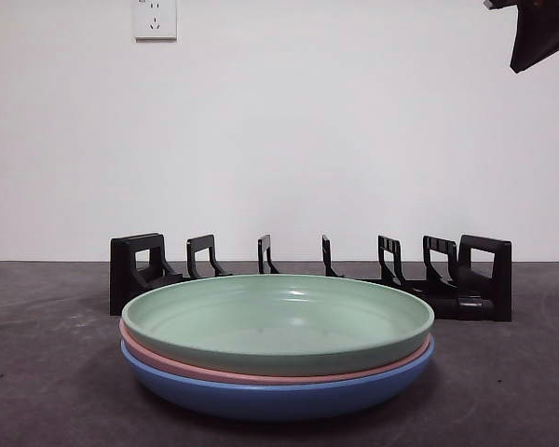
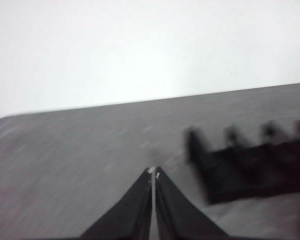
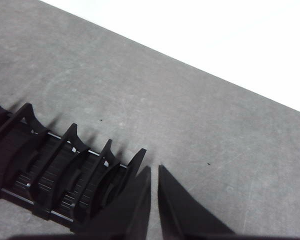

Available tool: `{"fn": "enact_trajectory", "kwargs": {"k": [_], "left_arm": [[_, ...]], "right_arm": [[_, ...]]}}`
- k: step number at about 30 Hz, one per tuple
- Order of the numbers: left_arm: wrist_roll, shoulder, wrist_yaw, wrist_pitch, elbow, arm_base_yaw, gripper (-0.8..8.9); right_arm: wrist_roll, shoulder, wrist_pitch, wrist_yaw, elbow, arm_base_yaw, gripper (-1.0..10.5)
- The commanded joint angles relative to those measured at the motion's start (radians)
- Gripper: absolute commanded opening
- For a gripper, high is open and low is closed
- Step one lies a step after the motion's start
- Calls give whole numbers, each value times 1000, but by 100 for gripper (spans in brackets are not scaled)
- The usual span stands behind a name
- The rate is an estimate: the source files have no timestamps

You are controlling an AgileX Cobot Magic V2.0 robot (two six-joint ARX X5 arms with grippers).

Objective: Place the plate

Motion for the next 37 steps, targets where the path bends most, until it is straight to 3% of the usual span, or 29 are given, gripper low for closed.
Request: {"fn": "enact_trajectory", "kwargs": {"k": [1, 6, 20, 26, 30, 33, 37], "left_arm": [[-43, -108, -13, 22, -123, 47, 7], [-75, -148, -13, -17, -196, 103, 7], [-75, -146, -13, -38, -196, 103, 7], [-75, -146, -13, -38, -196, 103, 7], [-75, -146, -13, -38, -196, 103, 7], [-75, -146, -13, -38, -196, 103, 7], [-75, -146, -13, -38, -196, 103, 7]], "right_arm": [[13, 6, 11, 0, 11, 3, 22], [13, 6, 11, 0, 11, 3, 22], [13, 6, 11, 0, 11, 3, 22], [-21, -51, -13, 19, -14, -12, 22], [-11, -275, 119, -55, -260, -80, 22], [32, -513, 238, -55, -513, -135, 22], [45, -818, 234, -52, -763, -199, 22]]}}
